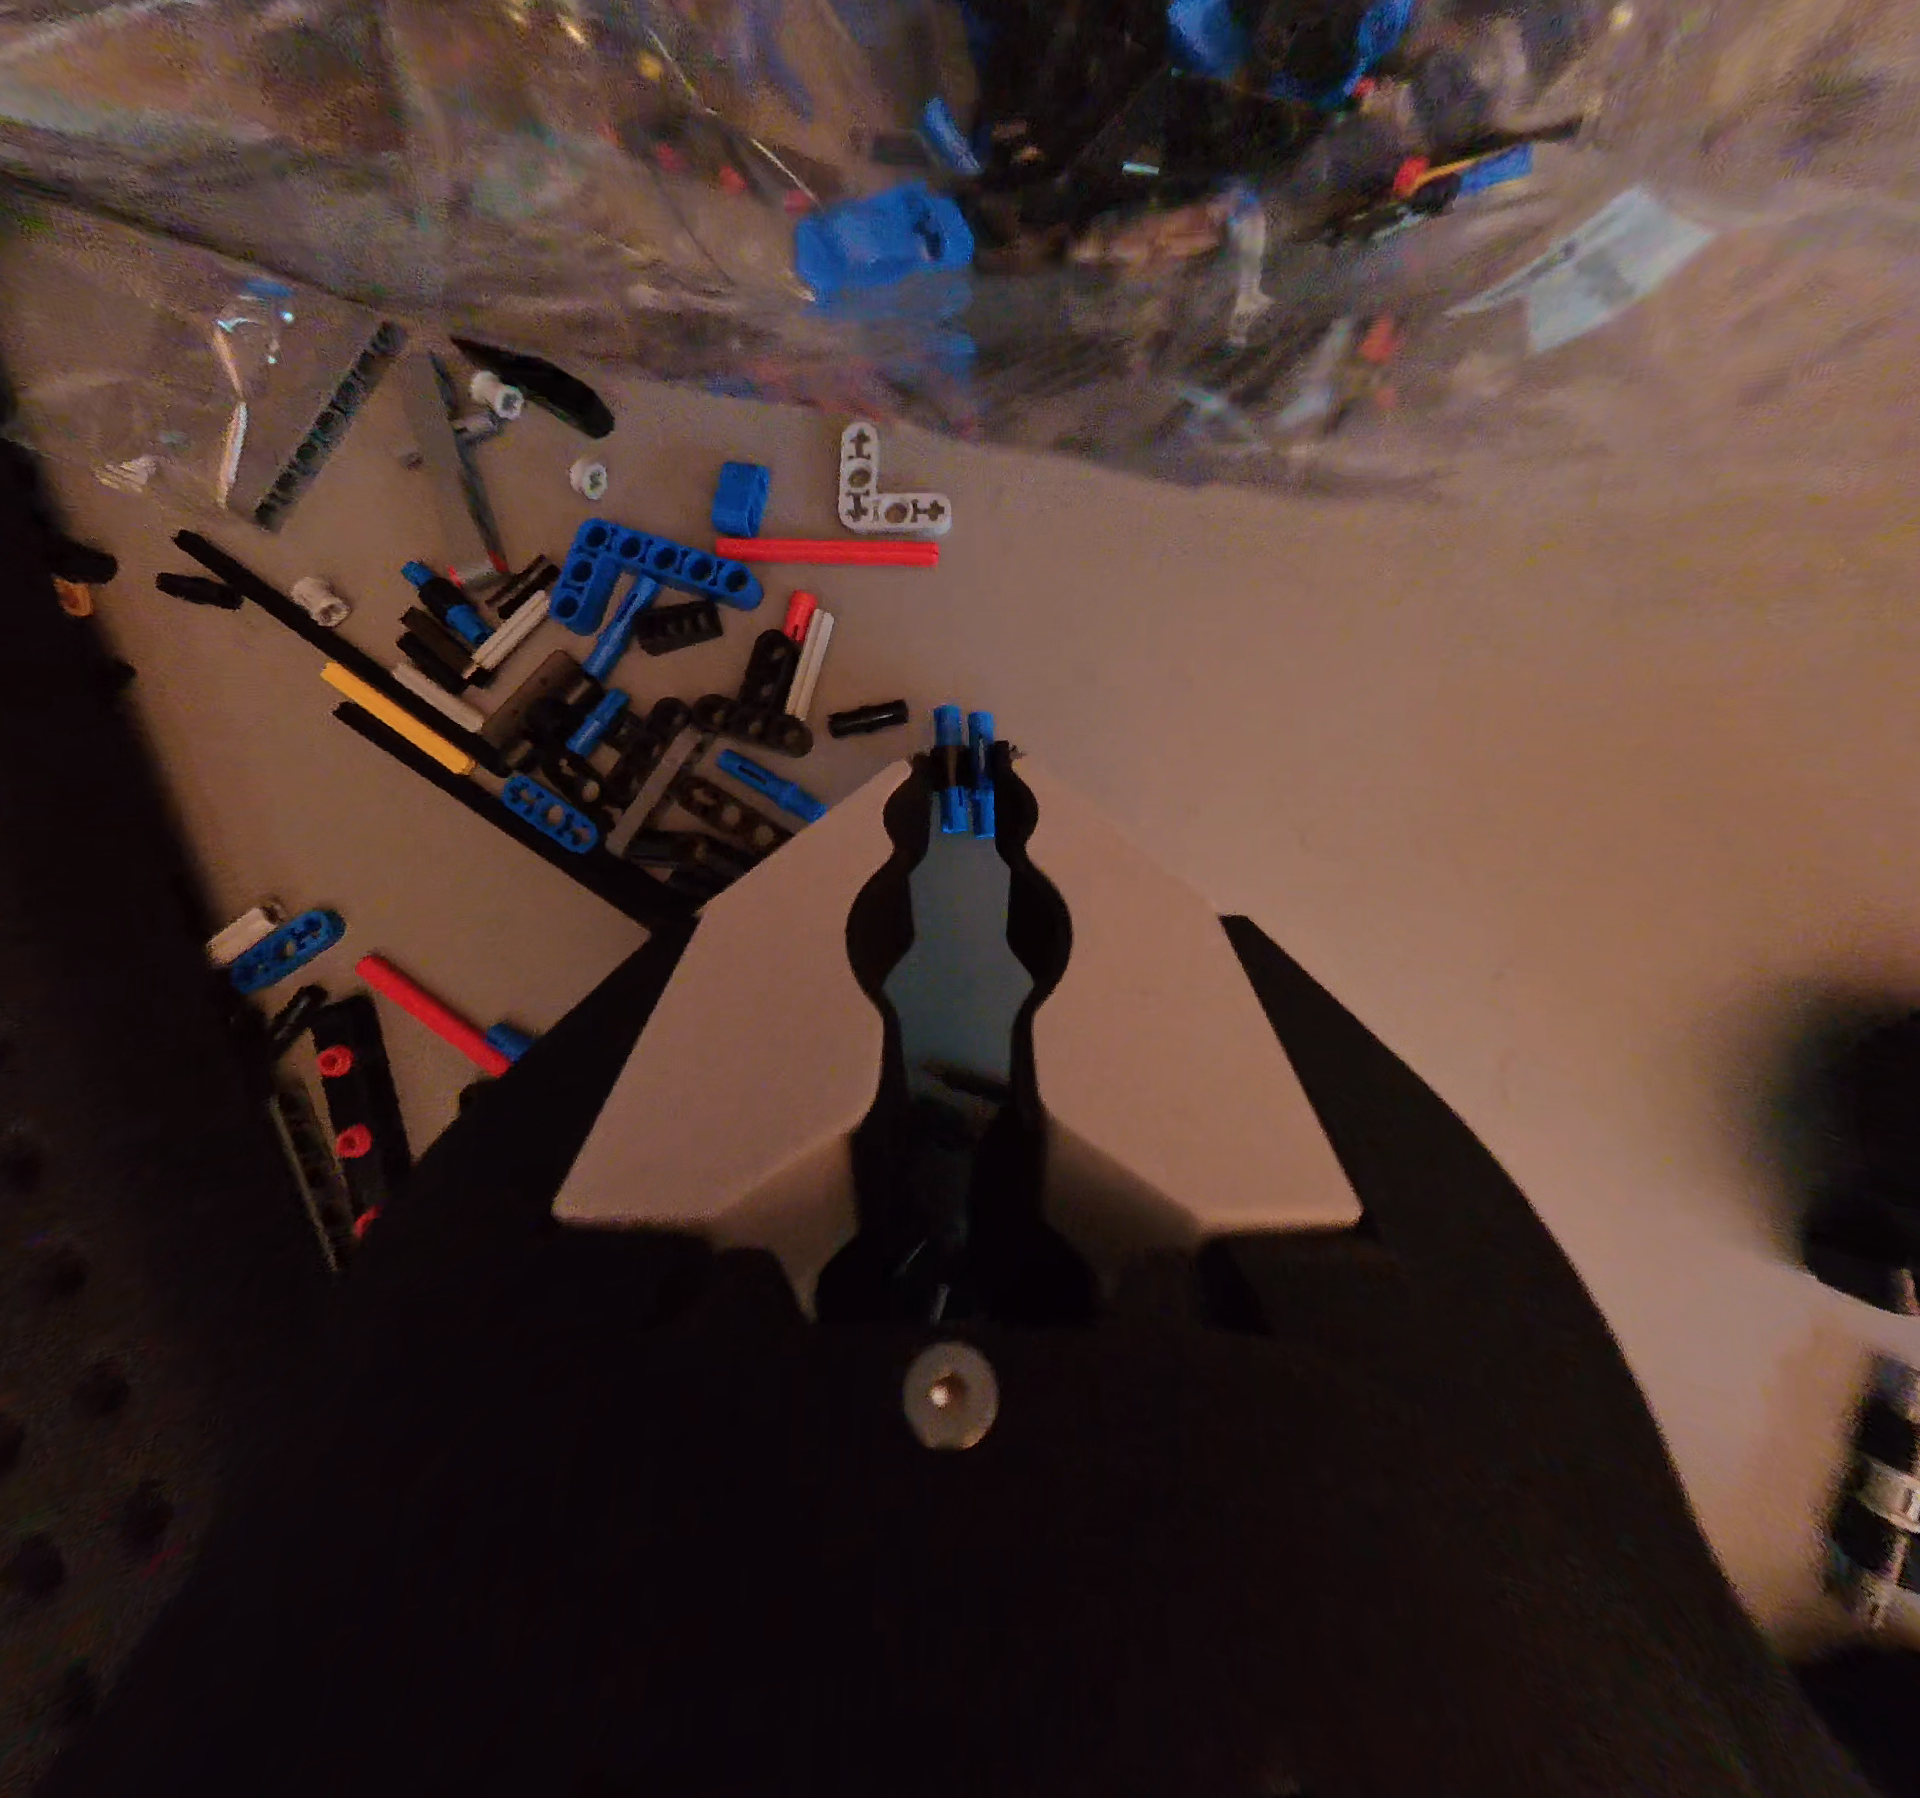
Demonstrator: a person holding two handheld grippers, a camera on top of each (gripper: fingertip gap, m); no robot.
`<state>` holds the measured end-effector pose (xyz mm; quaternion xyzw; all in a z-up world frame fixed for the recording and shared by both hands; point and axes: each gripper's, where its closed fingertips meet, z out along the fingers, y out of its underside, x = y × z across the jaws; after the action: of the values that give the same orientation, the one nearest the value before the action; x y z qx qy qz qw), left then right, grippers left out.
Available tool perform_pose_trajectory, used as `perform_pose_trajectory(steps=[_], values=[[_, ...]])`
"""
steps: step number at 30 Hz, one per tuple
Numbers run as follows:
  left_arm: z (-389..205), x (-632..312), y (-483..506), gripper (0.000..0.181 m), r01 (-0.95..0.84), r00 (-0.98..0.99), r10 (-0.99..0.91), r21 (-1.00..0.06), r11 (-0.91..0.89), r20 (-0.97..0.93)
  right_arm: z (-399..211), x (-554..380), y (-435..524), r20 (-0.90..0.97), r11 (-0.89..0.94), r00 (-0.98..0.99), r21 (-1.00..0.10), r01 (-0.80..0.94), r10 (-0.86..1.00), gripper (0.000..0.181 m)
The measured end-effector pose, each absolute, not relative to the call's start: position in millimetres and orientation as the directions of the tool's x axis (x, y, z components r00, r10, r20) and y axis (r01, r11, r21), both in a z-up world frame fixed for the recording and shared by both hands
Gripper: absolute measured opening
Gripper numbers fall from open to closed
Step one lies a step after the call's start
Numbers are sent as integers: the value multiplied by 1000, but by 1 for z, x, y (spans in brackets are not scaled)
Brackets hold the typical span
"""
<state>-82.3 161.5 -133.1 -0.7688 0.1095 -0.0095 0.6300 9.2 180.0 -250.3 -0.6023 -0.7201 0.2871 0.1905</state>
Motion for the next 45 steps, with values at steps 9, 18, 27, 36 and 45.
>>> perform_pose_trajectory(steps=[9, 18, 27, 36, 45], values=[[-134, -78, 164, 0, -164, 973, -192, -969, -185, -128, -113, 12, 150, -1, 154, -311, -867, 473, 950, 0], [-135, -83, 163, 0, -149, 977, -178, -971, -187, -116, -151, 10, 186, 27, 191, -255, -739, 646, 966, 9], [-134, -96, 163, 0, -94, 988, -137, -977, -190, -68, -132, 15, 184, -101, 70, -333, -883, 465, 937, 24], [-138, -91, 166, 0, -107, 986, -151, -973, -203, -77, -210, 78, 240, -31, 122, -196, -684, 719, 980, 47], [-138, -91, 165, 0, -106, 985, -155, -974, -201, -76, -258, 77, 244, -66, 142, -228, -607, 782, 971, 18]])
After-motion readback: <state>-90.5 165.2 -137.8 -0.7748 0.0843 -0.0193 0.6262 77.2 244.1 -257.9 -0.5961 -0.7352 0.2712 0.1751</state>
